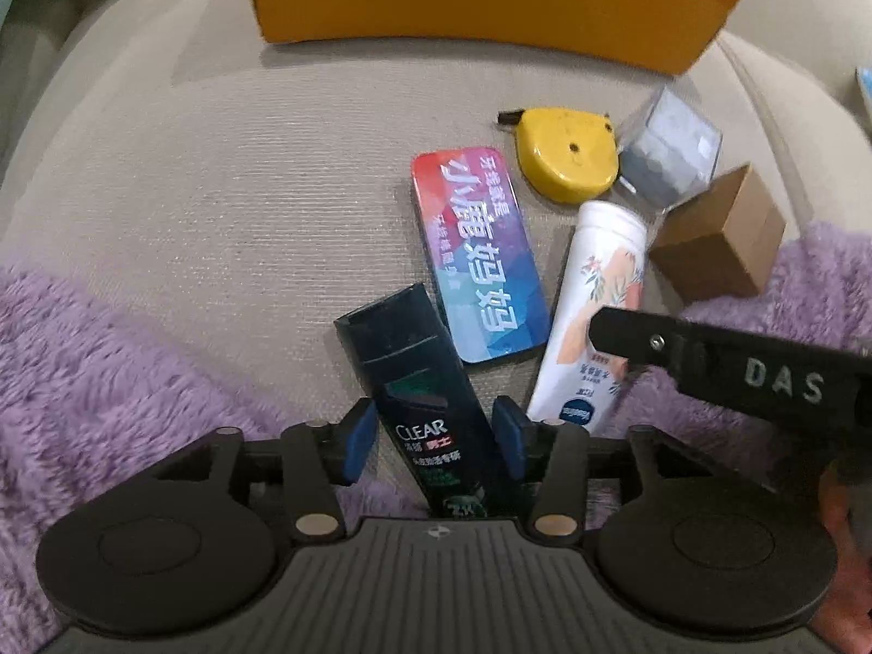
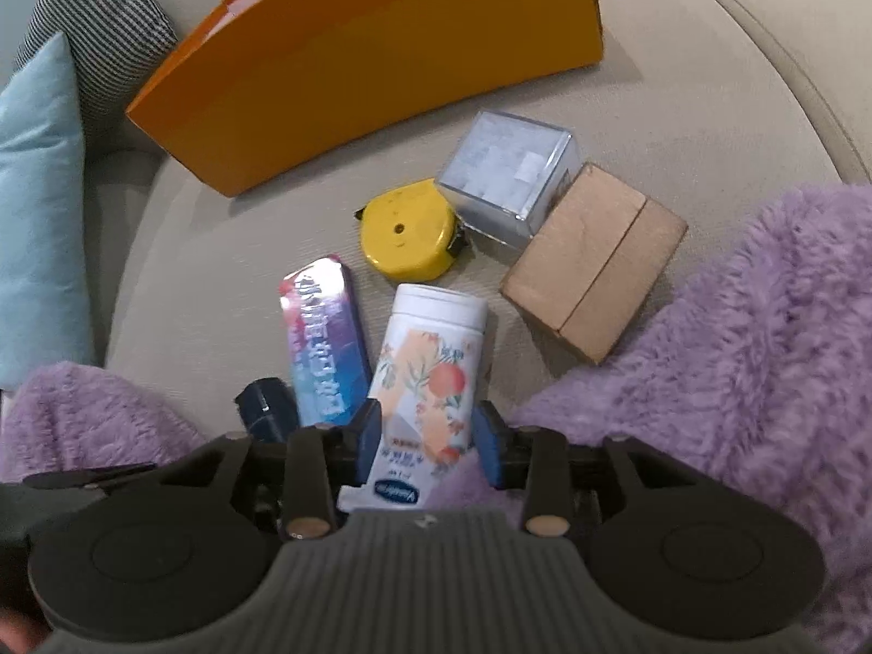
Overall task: Organize rigid objects
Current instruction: 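Move left tool to black CLEAR bottle while right tool approaches white lotion bottle, then grasp CLEAR bottle with left tool while right tool grasps white lotion bottle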
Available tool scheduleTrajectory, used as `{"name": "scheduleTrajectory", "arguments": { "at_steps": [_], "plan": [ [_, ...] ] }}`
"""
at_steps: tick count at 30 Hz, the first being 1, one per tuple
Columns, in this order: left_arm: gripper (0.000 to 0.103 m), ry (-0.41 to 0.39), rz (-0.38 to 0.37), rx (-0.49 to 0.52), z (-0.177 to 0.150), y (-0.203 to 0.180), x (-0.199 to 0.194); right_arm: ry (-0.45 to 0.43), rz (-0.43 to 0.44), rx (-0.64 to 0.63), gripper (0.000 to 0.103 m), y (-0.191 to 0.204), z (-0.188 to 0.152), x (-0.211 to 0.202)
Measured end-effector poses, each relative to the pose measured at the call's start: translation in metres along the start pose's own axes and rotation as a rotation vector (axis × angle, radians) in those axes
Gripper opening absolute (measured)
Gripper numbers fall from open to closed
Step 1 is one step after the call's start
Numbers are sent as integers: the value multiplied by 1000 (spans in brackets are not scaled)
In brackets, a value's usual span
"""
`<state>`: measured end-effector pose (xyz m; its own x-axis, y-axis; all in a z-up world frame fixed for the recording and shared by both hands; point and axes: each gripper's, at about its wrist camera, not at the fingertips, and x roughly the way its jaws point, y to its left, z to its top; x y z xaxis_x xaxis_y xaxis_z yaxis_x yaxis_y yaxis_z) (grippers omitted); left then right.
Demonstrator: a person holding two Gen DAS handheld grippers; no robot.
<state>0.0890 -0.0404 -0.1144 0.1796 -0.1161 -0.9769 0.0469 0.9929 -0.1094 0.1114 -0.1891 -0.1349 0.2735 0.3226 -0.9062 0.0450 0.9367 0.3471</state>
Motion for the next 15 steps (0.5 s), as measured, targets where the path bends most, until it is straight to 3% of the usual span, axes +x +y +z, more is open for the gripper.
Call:
{"name": "scheduleTrajectory", "arguments": {
  "at_steps": [7, 15],
  "plan": [
    [53, -34, -23, 2, -2, 0, 4, -6, -38, -64, 49, 13, 3, 21],
    [46, -195, -150, -44, -12, 34, -31, -57, -2, -98, 47, 14, 0, 14]
  ]
}}
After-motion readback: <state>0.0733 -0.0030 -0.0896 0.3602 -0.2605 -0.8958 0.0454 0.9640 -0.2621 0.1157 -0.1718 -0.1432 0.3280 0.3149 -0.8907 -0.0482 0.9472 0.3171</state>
